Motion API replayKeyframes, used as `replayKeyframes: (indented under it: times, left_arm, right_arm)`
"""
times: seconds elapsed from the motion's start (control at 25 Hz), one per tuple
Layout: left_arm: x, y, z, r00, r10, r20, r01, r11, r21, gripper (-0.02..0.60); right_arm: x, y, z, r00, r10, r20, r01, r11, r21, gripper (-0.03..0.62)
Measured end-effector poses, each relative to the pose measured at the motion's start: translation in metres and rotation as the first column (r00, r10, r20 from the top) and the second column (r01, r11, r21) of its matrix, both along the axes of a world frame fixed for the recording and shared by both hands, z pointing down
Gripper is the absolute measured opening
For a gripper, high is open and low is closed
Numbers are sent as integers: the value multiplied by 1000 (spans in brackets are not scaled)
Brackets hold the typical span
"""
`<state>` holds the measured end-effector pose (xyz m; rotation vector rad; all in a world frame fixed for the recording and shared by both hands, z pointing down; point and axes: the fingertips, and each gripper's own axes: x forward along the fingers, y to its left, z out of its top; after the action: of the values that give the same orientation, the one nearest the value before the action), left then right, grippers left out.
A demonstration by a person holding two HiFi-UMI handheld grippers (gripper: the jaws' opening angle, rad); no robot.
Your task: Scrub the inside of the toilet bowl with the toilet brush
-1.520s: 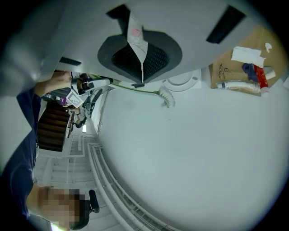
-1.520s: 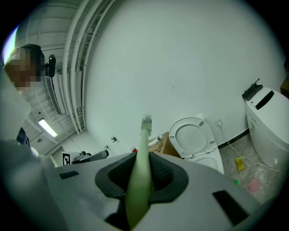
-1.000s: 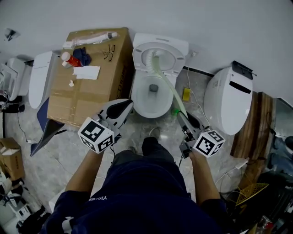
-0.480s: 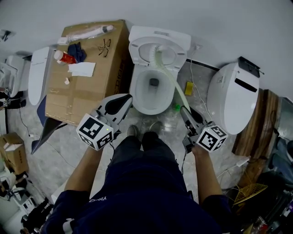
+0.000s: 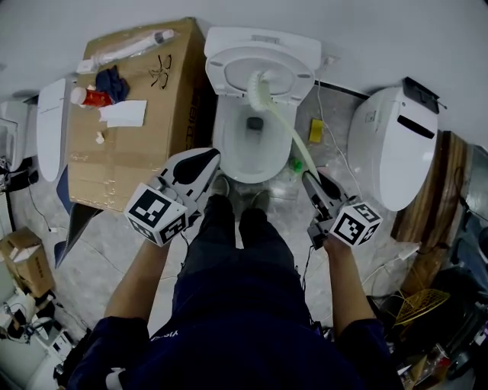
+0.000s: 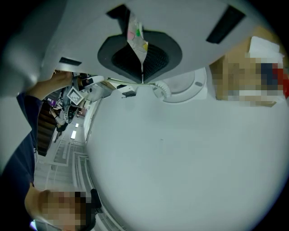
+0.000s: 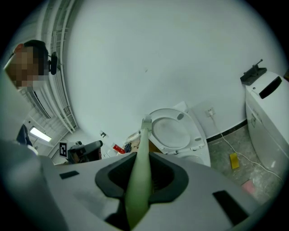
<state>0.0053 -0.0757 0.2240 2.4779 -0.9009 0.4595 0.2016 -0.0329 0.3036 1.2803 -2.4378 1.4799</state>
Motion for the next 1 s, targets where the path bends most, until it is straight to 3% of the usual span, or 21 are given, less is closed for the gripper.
replayKeyframes:
  times: [0.52, 1.0]
  left_arm:
    - [-32, -42, 119, 992, 103, 76, -97, 993, -70, 37]
    - [-32, -31, 238, 976, 185, 116, -165, 973, -160, 37]
  right_arm:
    - [-32, -3, 109, 994, -8, -108, -6, 992, -126, 83]
    - [-54, 7, 247, 982, -76, -174, 28, 963, -267, 83]
